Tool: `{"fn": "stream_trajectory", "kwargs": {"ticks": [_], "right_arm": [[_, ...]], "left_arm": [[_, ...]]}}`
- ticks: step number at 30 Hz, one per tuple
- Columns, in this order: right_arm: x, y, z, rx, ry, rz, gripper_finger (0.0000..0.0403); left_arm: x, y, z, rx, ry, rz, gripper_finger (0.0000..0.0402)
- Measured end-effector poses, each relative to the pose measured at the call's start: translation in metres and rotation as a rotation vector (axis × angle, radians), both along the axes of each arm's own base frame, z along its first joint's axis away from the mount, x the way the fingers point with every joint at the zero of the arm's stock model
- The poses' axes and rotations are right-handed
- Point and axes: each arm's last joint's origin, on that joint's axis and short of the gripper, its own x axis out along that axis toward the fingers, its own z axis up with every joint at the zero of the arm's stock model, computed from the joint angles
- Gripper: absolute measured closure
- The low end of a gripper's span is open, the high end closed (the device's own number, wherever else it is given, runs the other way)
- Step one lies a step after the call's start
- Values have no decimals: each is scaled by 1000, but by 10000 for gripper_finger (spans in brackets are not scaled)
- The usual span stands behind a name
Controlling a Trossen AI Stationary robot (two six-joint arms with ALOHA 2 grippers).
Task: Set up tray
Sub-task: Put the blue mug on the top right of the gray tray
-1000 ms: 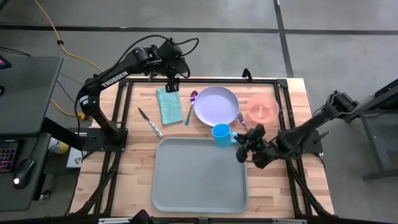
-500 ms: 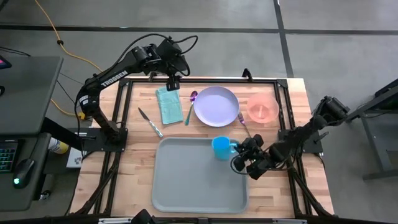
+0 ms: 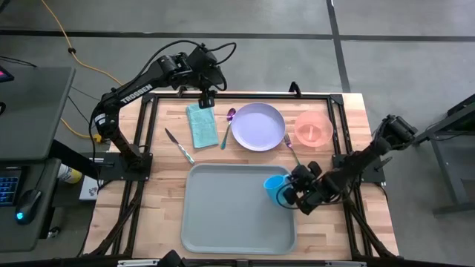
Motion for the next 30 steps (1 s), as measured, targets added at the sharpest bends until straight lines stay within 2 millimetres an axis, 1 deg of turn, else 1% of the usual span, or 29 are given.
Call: {"fn": "stream_trajectory", "kwargs": {"ticks": [7,10,14,16,22,23,25,30], "right_arm": [[11,-12,6,-104,-52,-43,401],[17,-13,10,-195,-110,-33,402],[25,-11,24,-298,-135,-15,402],[27,-11,31,-341,-115,-15,402],[35,-8,63,-461,-96,-8,402],[35,-8,63,-471,-91,-8,402],[35,-8,57,-474,-65,-6,402],[39,-5,25,-350,33,-26,402]], "left_arm": [[0,0,0,0,-1,0,108],[0,0,0,0,0,0,108],[0,0,0,3,1,3,108],[0,0,0,2,0,6,108],[0,0,0,2,-1,8,108],[0,0,0,2,0,7,108],[0,0,0,2,0,8,108],[0,0,0,2,0,8,108]]}}
